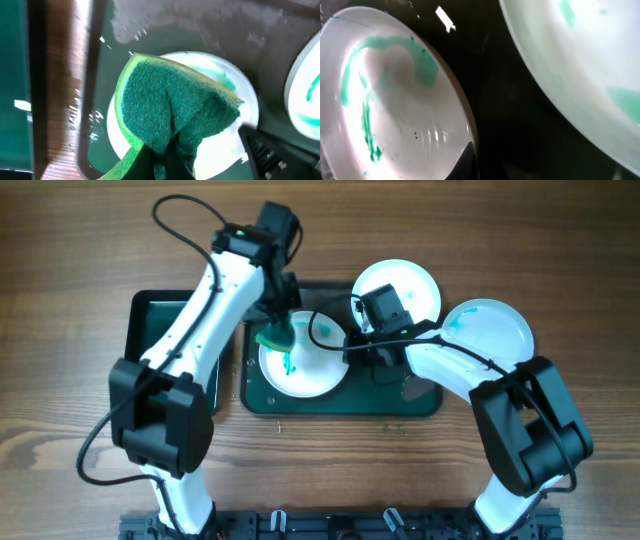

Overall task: Clean dirty plates on tray and stack at the side
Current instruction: 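Scrub the held plate with the sponge in the left gripper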

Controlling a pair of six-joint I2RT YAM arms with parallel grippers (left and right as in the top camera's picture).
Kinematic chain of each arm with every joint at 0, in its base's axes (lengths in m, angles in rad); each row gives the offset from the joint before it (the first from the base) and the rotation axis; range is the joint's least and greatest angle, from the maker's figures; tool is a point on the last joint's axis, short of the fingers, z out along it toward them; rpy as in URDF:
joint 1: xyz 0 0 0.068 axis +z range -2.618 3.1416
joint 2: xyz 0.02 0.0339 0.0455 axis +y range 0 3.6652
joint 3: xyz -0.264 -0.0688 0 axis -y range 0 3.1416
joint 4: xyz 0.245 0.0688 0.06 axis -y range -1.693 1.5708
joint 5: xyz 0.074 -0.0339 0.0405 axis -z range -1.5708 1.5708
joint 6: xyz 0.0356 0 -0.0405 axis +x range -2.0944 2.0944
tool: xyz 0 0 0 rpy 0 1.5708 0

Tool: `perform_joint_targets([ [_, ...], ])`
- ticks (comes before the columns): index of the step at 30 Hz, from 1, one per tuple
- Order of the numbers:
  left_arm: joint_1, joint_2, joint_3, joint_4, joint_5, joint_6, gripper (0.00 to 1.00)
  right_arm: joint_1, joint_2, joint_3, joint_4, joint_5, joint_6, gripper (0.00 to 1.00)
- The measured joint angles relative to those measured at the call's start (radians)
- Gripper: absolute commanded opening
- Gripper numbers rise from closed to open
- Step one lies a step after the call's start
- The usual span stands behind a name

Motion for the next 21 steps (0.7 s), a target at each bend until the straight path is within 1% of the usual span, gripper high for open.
perform_joint_targets([
  [2, -0.028, 0.001, -0.059, 0.047, 0.006, -0.003, 0.04, 0.000, 0.016, 0.008, 0.017, -0.019, 0.009, 0.04],
  [4, -0.053, 0.004, -0.174, 0.133, 0.014, -0.017, 0.04, 0.000, 0.021, 0.009, 0.018, -0.029, 0.021, 0.04],
  [5, -0.057, 0.006, -0.201, 0.159, 0.016, -0.023, 0.04, 0.000, 0.023, 0.009, 0.019, -0.032, 0.024, 0.05],
  [7, -0.060, 0.011, -0.327, 0.318, 0.021, -0.040, 0.04, 0.000, 0.023, 0.009, 0.021, -0.040, 0.024, 0.04],
  [10, -0.042, -0.005, -0.431, 0.448, 0.037, -0.080, 0.04, 0.000, 0.023, 0.011, 0.019, -0.042, 0.024, 0.05],
  [13, -0.023, -0.031, -0.476, 0.488, 0.066, -0.127, 0.04, 0.000, 0.023, 0.011, 0.019, -0.042, 0.024, 0.04],
  [14, -0.019, -0.032, -0.480, 0.499, 0.079, -0.122, 0.04, 0.000, 0.023, 0.011, 0.018, -0.042, 0.024, 0.04],
  [15, -0.013, -0.032, -0.486, 0.515, 0.108, -0.100, 0.04, 0.000, 0.023, 0.011, 0.018, -0.042, 0.024, 0.05],
  [16, -0.008, -0.033, -0.496, 0.552, 0.161, -0.046, 0.04, 0.000, 0.023, 0.012, 0.014, -0.040, 0.024, 0.04],
  [18, 0.019, -0.025, -0.520, 0.688, 0.345, 0.093, 0.04, -0.006, 0.023, 0.012, 0.010, -0.042, 0.027, 0.04],
  [20, 0.016, -0.010, -0.524, 0.777, 0.435, 0.148, 0.04, -0.007, 0.023, 0.012, 0.005, -0.041, 0.031, 0.04],
  [21, 0.016, -0.008, -0.525, 0.797, 0.435, 0.152, 0.04, -0.007, 0.023, 0.012, 0.005, -0.041, 0.031, 0.04],
])
